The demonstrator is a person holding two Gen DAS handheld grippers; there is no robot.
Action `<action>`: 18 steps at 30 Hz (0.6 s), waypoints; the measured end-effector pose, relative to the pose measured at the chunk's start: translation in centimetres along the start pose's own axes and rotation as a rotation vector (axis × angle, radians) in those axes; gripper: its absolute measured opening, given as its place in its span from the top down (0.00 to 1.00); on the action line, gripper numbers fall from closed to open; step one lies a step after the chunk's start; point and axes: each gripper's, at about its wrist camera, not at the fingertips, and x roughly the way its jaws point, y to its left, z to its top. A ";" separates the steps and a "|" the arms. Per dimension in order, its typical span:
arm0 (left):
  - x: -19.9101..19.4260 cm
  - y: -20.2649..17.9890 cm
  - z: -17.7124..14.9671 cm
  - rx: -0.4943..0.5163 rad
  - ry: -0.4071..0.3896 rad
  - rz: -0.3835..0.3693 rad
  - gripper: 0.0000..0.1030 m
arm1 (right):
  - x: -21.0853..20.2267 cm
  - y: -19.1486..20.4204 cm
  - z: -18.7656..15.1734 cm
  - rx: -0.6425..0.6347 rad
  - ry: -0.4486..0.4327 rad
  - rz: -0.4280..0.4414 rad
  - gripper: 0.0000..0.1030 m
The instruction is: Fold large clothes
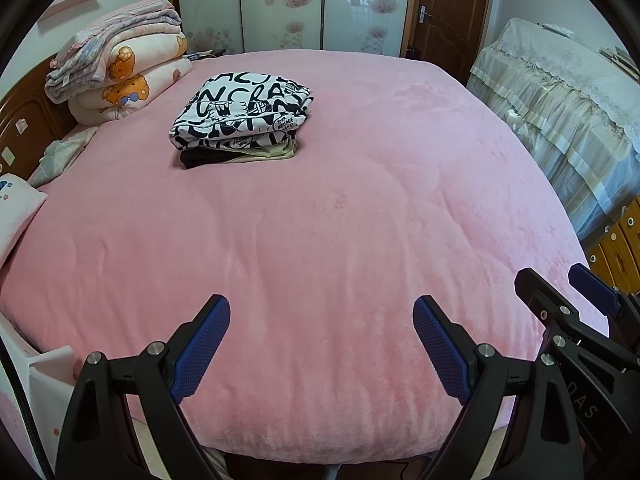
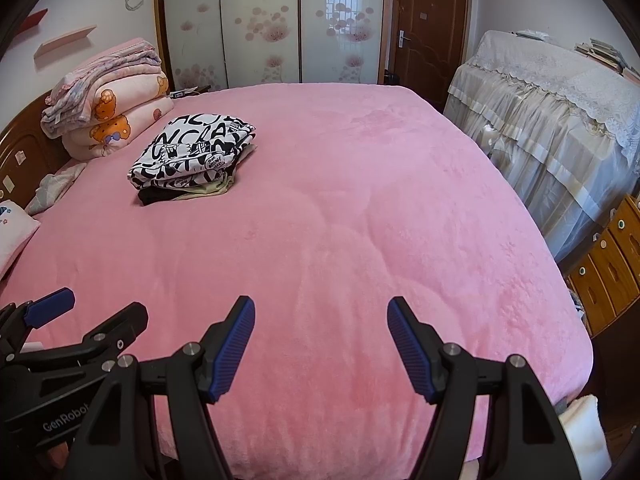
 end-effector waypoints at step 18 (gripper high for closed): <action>0.6 0.2 0.1 -0.004 0.022 -0.014 0.11 | 0.5 0.0 -0.4 0.003 0.003 -0.006 0.33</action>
